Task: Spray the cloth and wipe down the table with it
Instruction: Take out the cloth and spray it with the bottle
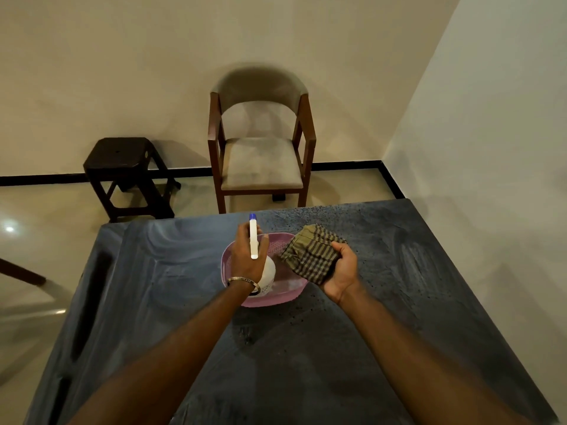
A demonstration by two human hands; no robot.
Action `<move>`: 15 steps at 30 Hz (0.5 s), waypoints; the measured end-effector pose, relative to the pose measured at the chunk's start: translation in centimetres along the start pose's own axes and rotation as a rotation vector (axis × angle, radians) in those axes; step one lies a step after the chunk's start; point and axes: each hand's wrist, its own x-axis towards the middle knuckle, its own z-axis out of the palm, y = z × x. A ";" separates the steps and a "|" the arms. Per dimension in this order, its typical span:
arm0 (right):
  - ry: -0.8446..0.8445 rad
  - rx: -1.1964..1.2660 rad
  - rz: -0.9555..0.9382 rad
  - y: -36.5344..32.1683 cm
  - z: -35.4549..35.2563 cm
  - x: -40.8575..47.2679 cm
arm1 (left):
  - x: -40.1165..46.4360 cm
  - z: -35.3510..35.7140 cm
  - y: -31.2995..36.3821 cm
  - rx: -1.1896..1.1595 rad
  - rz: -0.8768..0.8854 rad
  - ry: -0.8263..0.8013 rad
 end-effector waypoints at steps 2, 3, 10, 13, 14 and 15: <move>0.003 -0.002 0.002 0.1 -0.1 0.3 | -0.3 0.2 -0.7 0.034 -0.019 -0.002; 0.004 -0.002 0.004 0.2 -0.2 0.3 | -0.4 0.2 -1.0 0.044 -0.027 -0.006; 0.014 -0.020 0.009 1.0 -0.3 0.2 | -1.4 0.1 -3.0 0.098 -0.077 -0.034; 0.003 -0.014 0.013 1.3 -0.6 -0.2 | -1.8 -0.1 -3.2 0.133 -0.097 -0.044; 0.000 -0.016 0.011 1.4 -0.6 -0.4 | -2.0 -0.1 -3.3 0.135 -0.114 -0.048; -0.002 -0.020 0.009 1.5 -0.7 -0.5 | -2.1 -0.2 -3.3 0.133 -0.137 -0.047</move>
